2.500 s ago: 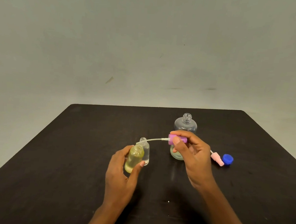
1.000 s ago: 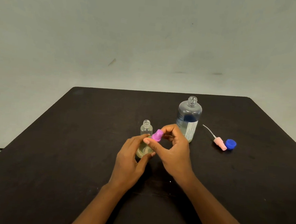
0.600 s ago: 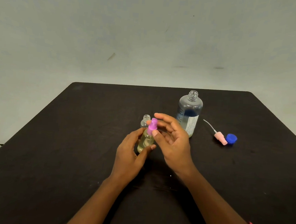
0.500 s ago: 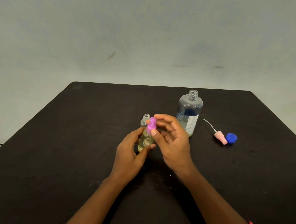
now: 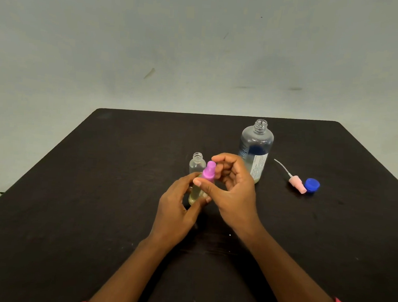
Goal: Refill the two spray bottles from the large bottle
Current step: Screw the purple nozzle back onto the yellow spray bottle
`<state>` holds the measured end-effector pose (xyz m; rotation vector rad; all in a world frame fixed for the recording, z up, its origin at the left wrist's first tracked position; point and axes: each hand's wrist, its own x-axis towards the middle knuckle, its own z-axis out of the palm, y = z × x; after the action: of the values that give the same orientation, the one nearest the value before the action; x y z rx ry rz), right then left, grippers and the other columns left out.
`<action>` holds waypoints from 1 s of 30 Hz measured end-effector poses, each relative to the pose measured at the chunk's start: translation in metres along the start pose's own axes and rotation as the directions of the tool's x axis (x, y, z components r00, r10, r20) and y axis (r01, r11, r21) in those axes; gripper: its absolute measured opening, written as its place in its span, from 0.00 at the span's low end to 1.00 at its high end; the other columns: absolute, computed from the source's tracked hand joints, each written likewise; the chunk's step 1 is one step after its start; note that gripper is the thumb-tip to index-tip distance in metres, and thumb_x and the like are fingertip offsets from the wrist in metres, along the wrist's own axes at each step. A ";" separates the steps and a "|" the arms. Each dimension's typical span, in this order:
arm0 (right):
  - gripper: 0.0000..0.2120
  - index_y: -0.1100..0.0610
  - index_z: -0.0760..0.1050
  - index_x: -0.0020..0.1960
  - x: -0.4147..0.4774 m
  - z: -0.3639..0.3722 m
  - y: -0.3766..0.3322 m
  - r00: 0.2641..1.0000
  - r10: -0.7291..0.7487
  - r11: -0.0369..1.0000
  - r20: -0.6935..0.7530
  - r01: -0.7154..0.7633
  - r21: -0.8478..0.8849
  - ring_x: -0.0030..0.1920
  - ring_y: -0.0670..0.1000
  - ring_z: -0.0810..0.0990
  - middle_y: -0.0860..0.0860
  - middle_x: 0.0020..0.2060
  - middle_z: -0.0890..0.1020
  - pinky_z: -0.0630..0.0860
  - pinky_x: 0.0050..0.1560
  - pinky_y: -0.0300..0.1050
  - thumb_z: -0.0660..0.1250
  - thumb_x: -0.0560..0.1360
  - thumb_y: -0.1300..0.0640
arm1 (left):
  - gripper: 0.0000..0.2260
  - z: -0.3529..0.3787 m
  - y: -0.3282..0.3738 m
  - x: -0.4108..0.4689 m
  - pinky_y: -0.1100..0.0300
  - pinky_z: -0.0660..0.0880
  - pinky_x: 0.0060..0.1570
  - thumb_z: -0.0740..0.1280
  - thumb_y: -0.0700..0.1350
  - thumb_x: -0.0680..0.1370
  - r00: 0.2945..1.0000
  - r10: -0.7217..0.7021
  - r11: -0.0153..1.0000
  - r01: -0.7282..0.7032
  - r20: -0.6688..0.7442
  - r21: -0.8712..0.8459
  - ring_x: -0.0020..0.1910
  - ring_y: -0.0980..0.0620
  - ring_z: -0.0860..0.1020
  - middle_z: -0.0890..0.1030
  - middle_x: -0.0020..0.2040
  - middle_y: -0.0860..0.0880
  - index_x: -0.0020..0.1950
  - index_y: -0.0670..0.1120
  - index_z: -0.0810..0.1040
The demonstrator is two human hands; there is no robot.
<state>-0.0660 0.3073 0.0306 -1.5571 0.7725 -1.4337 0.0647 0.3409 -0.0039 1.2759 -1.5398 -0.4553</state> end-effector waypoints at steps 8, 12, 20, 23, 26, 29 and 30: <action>0.26 0.55 0.67 0.69 0.003 -0.009 -0.006 0.987 0.040 0.996 0.154 -0.052 0.073 0.62 0.53 0.78 0.51 0.58 0.81 0.74 0.63 0.54 0.70 0.73 0.62 | 0.23 0.000 0.002 0.000 0.58 0.77 0.54 0.69 0.55 0.72 1.000 -0.009 0.999 0.009 0.018 -0.034 0.55 0.56 0.79 0.80 0.57 0.55 0.65 0.48 0.75; 0.24 0.54 0.69 0.67 0.003 -0.008 -0.004 0.984 0.076 0.996 0.164 -0.082 0.032 0.60 0.53 0.80 0.53 0.54 0.84 0.75 0.63 0.57 0.68 0.74 0.68 | 0.23 0.001 0.003 0.001 0.59 0.77 0.54 0.69 0.55 0.72 1.000 -0.023 0.999 0.024 0.013 -0.045 0.55 0.57 0.79 0.80 0.57 0.55 0.66 0.49 0.74; 0.26 0.51 0.73 0.60 0.005 -0.006 -0.005 0.990 0.104 0.992 0.091 -0.109 0.061 0.48 0.47 0.83 0.45 0.41 0.83 0.78 0.50 0.38 0.75 0.67 0.68 | 0.22 0.001 0.003 0.001 0.56 0.77 0.56 0.69 0.52 0.73 0.999 -0.003 1.000 0.004 0.032 -0.017 0.58 0.57 0.78 0.79 0.59 0.56 0.66 0.50 0.74; 0.24 0.53 0.74 0.60 0.005 -0.007 -0.006 0.987 0.104 0.989 0.119 -0.115 0.089 0.51 0.48 0.83 0.46 0.45 0.83 0.78 0.51 0.40 0.75 0.68 0.68 | 0.22 0.001 0.003 0.001 0.57 0.77 0.56 0.68 0.54 0.73 1.000 -0.002 1.000 0.003 0.029 -0.017 0.58 0.57 0.78 0.80 0.59 0.56 0.66 0.50 0.74; 0.21 0.58 0.72 0.63 0.005 -0.009 -0.008 0.978 0.119 0.977 0.169 -0.146 0.153 0.55 0.51 0.82 0.54 0.51 0.83 0.80 0.52 0.45 0.71 0.71 0.65 | 0.22 0.000 0.002 0.001 0.57 0.77 0.55 0.71 0.52 0.73 1.000 -0.015 1.000 0.016 0.026 -0.014 0.55 0.57 0.79 0.80 0.57 0.56 0.65 0.49 0.74; 0.19 0.59 0.73 0.63 0.006 -0.010 -0.008 0.973 0.122 0.977 0.198 -0.153 0.149 0.56 0.53 0.81 0.56 0.52 0.83 0.79 0.55 0.47 0.68 0.73 0.65 | 0.22 0.000 0.002 0.001 0.59 0.77 0.55 0.72 0.49 0.73 1.000 -0.010 1.000 0.010 0.022 -0.010 0.55 0.58 0.79 0.80 0.57 0.55 0.66 0.49 0.74; 0.18 0.58 0.74 0.62 0.006 -0.010 -0.008 0.973 0.120 0.979 0.196 -0.149 0.141 0.56 0.53 0.82 0.56 0.51 0.84 0.79 0.55 0.46 0.68 0.73 0.66 | 0.22 0.000 0.002 0.001 0.60 0.77 0.55 0.71 0.50 0.73 1.000 -0.007 1.000 0.007 0.021 -0.010 0.56 0.58 0.79 0.80 0.57 0.55 0.67 0.49 0.74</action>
<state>-0.0756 0.3042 0.0401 -1.4665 0.6270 -1.2004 0.0636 0.3410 -0.0022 1.2730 -1.5498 -0.4816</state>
